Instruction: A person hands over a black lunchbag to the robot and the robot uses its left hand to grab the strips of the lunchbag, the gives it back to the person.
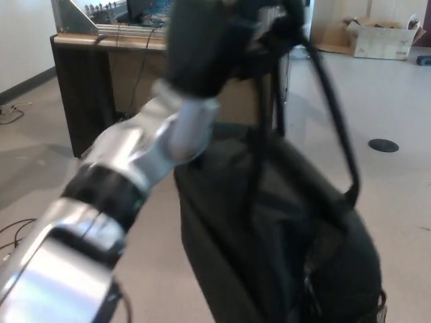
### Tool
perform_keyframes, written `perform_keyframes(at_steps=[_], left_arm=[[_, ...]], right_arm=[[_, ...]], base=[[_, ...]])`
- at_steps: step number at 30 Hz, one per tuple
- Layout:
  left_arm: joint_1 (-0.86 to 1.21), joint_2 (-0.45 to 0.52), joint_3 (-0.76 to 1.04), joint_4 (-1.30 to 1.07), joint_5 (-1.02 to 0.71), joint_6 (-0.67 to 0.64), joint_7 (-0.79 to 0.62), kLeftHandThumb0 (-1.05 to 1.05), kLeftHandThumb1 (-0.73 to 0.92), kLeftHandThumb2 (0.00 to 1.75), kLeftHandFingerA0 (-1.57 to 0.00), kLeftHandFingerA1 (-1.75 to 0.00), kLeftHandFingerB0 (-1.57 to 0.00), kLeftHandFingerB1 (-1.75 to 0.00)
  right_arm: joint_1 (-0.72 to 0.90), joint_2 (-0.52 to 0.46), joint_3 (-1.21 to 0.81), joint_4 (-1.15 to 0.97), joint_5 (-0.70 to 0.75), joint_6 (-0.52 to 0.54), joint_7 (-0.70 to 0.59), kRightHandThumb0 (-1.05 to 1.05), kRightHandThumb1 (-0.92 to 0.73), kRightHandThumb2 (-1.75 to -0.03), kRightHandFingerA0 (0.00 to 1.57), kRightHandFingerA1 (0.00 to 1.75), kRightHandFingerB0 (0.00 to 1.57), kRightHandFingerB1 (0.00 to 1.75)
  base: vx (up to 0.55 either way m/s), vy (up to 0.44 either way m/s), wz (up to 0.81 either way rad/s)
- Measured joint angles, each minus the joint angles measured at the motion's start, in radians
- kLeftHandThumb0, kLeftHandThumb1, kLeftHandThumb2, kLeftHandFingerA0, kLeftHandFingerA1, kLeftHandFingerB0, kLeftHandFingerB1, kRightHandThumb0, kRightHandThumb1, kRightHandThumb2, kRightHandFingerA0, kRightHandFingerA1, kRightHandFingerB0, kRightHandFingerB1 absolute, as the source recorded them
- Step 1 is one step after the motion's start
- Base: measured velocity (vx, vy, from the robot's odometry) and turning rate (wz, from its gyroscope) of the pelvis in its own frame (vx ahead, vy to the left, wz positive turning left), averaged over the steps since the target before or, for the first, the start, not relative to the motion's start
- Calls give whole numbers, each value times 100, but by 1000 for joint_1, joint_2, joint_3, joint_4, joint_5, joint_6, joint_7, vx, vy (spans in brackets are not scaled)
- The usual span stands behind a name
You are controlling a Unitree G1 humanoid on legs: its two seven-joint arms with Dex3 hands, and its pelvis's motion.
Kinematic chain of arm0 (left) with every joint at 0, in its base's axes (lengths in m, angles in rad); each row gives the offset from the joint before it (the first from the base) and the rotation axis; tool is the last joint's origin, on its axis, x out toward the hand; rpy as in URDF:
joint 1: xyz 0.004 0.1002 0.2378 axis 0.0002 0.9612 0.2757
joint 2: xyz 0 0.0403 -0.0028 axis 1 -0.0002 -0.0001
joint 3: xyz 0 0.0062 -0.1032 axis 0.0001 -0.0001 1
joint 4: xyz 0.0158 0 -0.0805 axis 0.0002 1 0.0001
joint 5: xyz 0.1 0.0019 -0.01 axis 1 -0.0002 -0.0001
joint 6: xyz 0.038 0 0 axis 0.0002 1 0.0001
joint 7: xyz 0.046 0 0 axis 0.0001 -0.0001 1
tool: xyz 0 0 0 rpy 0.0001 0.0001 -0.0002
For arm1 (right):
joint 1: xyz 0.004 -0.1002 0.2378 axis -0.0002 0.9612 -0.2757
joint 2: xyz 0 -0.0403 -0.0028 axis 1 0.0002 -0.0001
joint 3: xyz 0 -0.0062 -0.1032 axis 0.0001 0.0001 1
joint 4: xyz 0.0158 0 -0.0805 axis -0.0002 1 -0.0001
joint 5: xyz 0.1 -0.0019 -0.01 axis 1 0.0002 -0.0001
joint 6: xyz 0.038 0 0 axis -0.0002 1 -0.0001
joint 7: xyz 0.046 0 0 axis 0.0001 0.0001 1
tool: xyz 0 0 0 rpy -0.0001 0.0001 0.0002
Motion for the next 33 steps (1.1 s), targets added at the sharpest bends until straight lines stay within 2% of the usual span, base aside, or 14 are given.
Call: perform_keyframes(at_steps=[3,7,8,9,12,13,19,20,21,23,24,28,30,33], left_arm=[[-81,-59,-47,62,16,41,-17,-28,59,55,-80,-175,-54,-173],[-101,-120,-96,73,25,69,-27,-40,42,80,-112,-141,-89,-129],[-100,-129,-109,71,28,76,-30,-41,43,79,-114,-142,-81,-122],[-96,-137,-117,65,29,84,-33,-34,57,58,-82,-170,-88,-108],[-74,-148,-134,41,33,98,-38,-37,44,82,-115,-139,-85,-119],[-67,-148,-138,37,35,102,-39,-22,62,56,-78,-175,-61,-162],[-37,-127,-144,10,44,113,-49,-26,58,56,-80,-175,-60,-165],[-32,-121,-144,4,45,113,-50,-41,54,56,-72,-110,-75,-70],[-27,-116,-144,-1,45,113,-53,-72,46,79,-17,-42,-25,-42],[-10,-101,-138,-19,42,113,-78,-79,47,84,0,0,-4,-12],[-3,-100,-135,-25,38,113,-99,-88,57,58,0,0,0,0],[18,-95,-118,-63,19,118,-168,-97,62,58,0,0,0,0],[32,-84,-112,-91,11,119,-204,-100,64,59,0,0,0,0],[56,-70,-104,-141,3,121,-247,-105,65,62,0,0,0,0]], right_arm=[[0,-4,-12,-3,2,0,0,-70,-65,-101,44,56,42,52],[0,-5,-12,-7,-1,0,-2,-69,-65,-101,44,56,44,53],[0,-5,-11,-8,-2,0,-2,-65,-76,-63,49,42,53,41],[1,-5,-11,-10,-2,0,-2,-64,-76,-64,50,43,53,41],[2,-5,-11,-19,-2,0,-2,-63,-75,-63,52,44,54,42],[3,-5,-11,-22,-2,0,-1,-68,-65,-102,46,57,46,54],[-3,-11,-4,-22,-3,0,-1,-68,-65,-102,44,57,45,54],[-6,-11,-2,-22,-4,0,-1,-70,-65,-103,45,57,45,54],[-7,-11,-1,-22,-5,0,-1,-71,-66,-103,46,57,45,54],[-10,-12,2,-22,-6,0,-1,-71,-66,-103,46,56,45,54],[-10,-12,2,-22,-6,0,-1,-66,-76,-64,52,43,54,42],[-12,-10,5,-23,-6,0,0,-70,-65,-101,46,57,46,54],[-13,-9,5,-23,-6,0,1,-66,-75,-64,52,43,54,42],[-14,-9,6,-23,-6,0,2,-70,-64,-102,44,56,44,53]], base=[[0,0,0],[0,0,0],[0,0,0],[0,0,0],[0,0,0],[0,0,0],[0,0,0],[0,0,0],[0,0,0],[0,0,0],[0,0,0],[0,0,0],[0,0,0],[0,0,0]])
